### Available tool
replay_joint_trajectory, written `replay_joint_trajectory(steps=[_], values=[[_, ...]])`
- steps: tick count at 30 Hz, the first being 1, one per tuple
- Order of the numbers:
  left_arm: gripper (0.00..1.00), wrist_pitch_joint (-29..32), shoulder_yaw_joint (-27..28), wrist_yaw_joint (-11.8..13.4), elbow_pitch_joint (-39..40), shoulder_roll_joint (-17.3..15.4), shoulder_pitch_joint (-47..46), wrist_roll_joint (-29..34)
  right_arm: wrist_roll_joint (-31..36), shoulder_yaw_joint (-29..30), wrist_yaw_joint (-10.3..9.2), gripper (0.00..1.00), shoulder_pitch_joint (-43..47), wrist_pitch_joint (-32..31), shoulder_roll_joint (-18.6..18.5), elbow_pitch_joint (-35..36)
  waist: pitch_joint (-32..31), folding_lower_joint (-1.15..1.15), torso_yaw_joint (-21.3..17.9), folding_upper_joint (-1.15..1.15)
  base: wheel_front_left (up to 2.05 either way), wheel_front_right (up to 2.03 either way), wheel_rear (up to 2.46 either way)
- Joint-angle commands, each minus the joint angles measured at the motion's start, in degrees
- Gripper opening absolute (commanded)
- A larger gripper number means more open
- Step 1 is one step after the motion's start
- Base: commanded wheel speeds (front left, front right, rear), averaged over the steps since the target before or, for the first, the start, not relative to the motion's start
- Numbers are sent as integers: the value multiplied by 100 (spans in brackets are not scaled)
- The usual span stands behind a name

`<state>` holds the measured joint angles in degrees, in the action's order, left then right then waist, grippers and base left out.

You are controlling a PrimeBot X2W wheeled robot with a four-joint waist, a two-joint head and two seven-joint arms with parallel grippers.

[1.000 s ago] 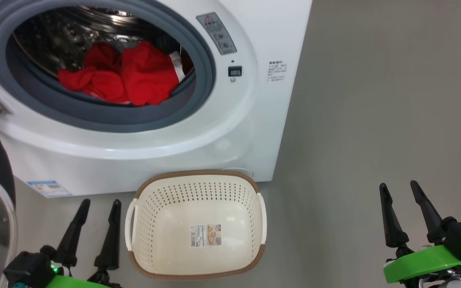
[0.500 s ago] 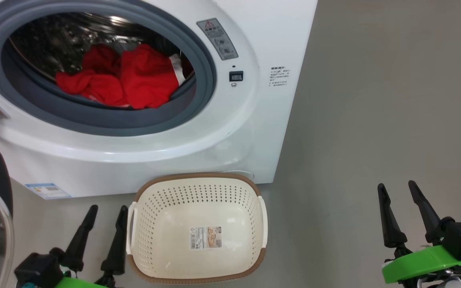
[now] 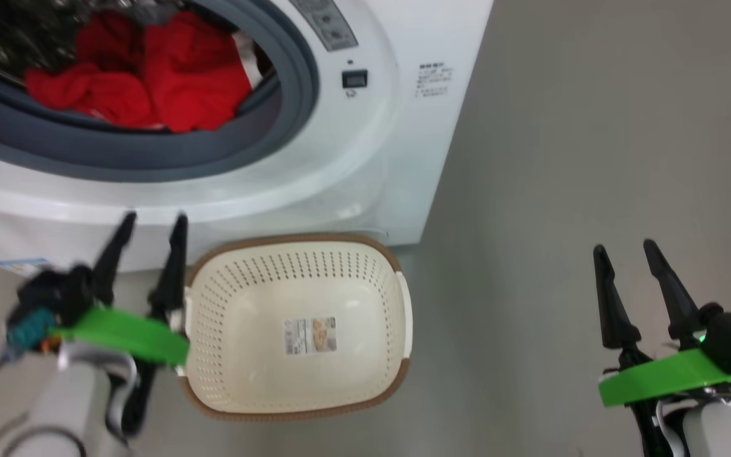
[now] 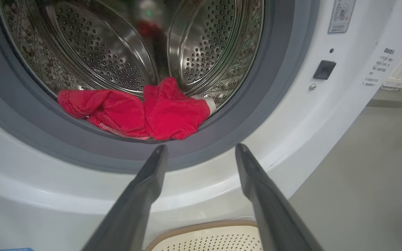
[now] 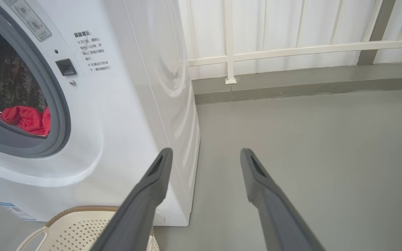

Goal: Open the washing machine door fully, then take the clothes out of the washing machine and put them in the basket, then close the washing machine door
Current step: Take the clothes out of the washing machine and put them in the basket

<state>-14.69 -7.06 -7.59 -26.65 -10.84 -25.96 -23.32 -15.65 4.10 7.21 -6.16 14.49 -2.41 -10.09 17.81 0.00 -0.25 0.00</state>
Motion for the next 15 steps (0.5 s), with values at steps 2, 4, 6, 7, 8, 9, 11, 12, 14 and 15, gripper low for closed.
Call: replay_joint_trajectory(steps=[2,4,6,7,8,9,11,12,14,15], values=[[100,-31,149,10,-114,-280,-490,40,-64,-177,28,100,-199,51,-47,165,462,0,-234,0,0,0,0],[100,-31,128,10,-360,-365,-916,58,-104,-192,28,100,-289,51,-47,186,641,0,-313,0,0,0,0],[100,-31,125,10,-613,-446,-1314,83,-146,-219,28,100,-380,51,-47,211,812,0,-397,0,0,0,0],[100,-31,121,10,-739,-484,-1506,93,-164,-239,28,100,-425,51,-47,221,895,0,-441,0,0,0,0],[100,-31,121,10,-851,-520,-1685,100,-183,-254,28,100,-468,51,-47,229,970,0,-486,0,0,0,0],[100,-31,102,10,-972,-570,-1845,143,-206,-268,28,100,-505,51,-47,237,1039,0,-532,0,0,0,0],[100,-31,87,10,-1180,-658,-2164,204,-245,-295,28,100,-571,51,-47,261,1174,0,-616,0,0,0,0],[100,-31,101,10,-1312,-699,-2310,229,-264,-302,28,100,-598,51,-47,271,1234,0,-653,0,0,0,0],[100,-31,124,10,-1571,-767,-2591,309,-292,-328,28,100,-644,51,-47,290,1337,0,-718,0,0,0,0],[100,-31,130,10,-1715,-793,-2725,342,-304,-349,28,100,-665,51,-47,298,1384,0,-752,0,0,0,0]])
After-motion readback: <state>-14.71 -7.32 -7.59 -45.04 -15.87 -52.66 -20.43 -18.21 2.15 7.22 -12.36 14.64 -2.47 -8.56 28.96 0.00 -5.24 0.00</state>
